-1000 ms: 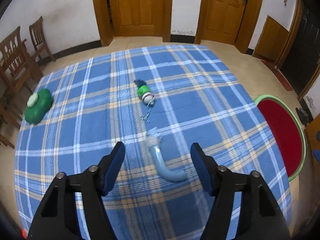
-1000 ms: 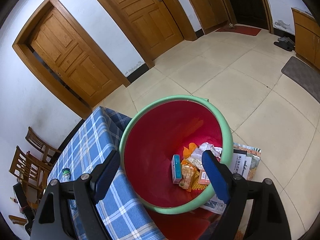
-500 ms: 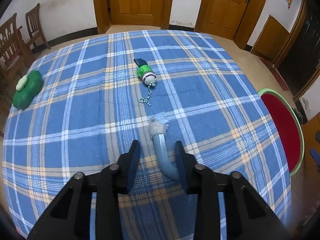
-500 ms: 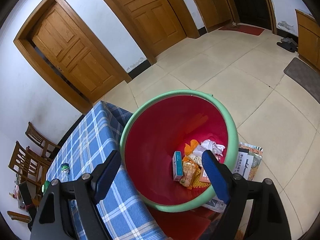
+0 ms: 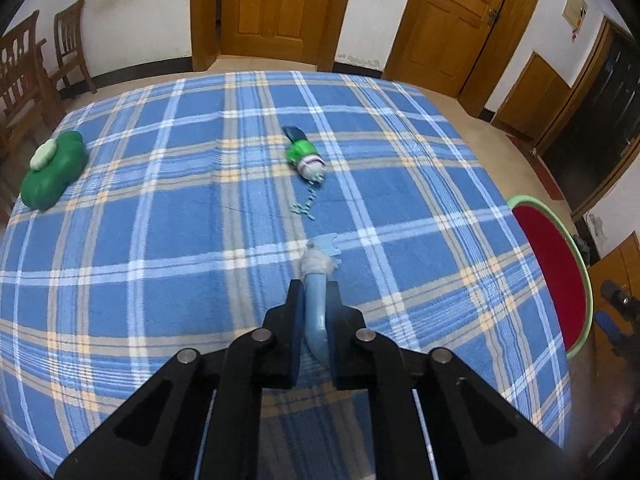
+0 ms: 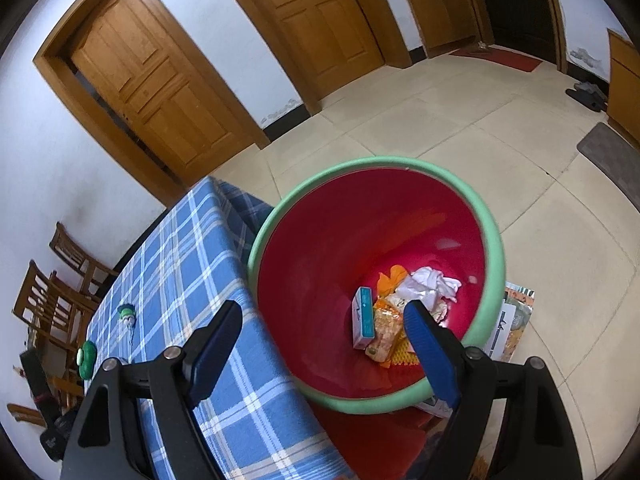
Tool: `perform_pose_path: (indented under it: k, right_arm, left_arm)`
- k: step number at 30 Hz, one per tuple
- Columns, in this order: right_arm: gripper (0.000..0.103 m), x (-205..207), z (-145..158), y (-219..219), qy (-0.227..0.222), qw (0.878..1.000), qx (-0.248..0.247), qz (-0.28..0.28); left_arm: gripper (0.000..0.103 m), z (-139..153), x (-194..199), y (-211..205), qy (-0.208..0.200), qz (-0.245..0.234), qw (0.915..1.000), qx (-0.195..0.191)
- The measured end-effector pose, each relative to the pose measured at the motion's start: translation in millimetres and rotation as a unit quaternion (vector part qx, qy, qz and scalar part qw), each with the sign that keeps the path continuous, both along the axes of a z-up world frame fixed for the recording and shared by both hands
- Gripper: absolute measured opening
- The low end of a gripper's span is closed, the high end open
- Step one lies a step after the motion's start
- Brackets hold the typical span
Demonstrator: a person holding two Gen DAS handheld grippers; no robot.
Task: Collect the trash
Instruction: 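Grasp the light-blue plastic tube with the left gripper, then grasp the green toy figure with the right gripper while the left gripper holds the tube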
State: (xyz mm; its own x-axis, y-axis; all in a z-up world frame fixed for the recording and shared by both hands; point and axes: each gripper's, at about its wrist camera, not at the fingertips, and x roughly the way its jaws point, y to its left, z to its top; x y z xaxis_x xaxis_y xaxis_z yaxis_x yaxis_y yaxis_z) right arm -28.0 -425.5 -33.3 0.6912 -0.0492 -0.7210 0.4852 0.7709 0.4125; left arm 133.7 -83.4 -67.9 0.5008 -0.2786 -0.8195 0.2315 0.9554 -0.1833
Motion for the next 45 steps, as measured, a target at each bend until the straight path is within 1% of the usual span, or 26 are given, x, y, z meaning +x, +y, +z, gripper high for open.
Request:
perform_pose_path:
  k: [8, 13, 18, 21, 23, 26, 33, 36, 38, 40, 43, 45]
  right_arm:
    - [0.085, 14, 10, 25, 0.002, 0.999, -0.021, 0.029]
    - [0.085, 29, 17, 50, 0.009, 0.998, -0.036, 0.054]
    - [0.085, 48, 28, 81, 0.002, 0.995, -0.056, 0.083]
    - [0.079, 62, 33, 98, 0.002, 0.993, -0.065, 0.101]
    - [0.079, 74, 34, 113, 0.008, 0.99, -0.074, 0.119]
    - [0.075, 93, 31, 138, 0.016, 0.985, -0.087, 0.146]
    - [0.074, 132, 21, 190, 0.031, 0.973, -0.103, 0.203]
    - [0.067, 149, 16, 204, 0.035, 0.969, -0.109, 0.217]
    - [0.066, 160, 14, 213, 0.037, 0.966, -0.113, 0.228]
    - [0.062, 170, 10, 223, 0.039, 0.964, -0.114, 0.239]
    - [0.061, 182, 4, 236, 0.039, 0.96, -0.112, 0.254]
    - [0.059, 190, -2, 244, 0.04, 0.957, -0.109, 0.265]
  left_arm:
    - [0.009, 13, 9, 30, -0.021, 0.025, 0.9994, -0.013]
    - [0.009, 24, 18, 47, -0.045, 0.043, 0.998, 0.0]
    - [0.009, 29, 30, 65, -0.066, 0.061, 0.9958, 0.015]
    - [0.009, 29, 39, 79, -0.07, 0.074, 0.9947, 0.017]
    - [0.009, 27, 44, 86, -0.07, 0.082, 0.9941, 0.014]
    - [0.009, 24, 50, 98, -0.075, 0.101, 0.992, 0.008]
    - [0.009, 13, 54, 114, -0.084, 0.126, 0.9884, 0.005]
    - [0.009, 10, 54, 117, -0.09, 0.135, 0.9868, 0.003]
    - [0.009, 9, 54, 121, -0.094, 0.138, 0.9859, 0.003]
    - [0.009, 8, 55, 123, -0.099, 0.142, 0.9849, 0.005]
    - [0.009, 5, 55, 127, -0.101, 0.146, 0.9842, 0.002]
    - [0.009, 2, 55, 129, -0.097, 0.148, 0.9842, -0.006]
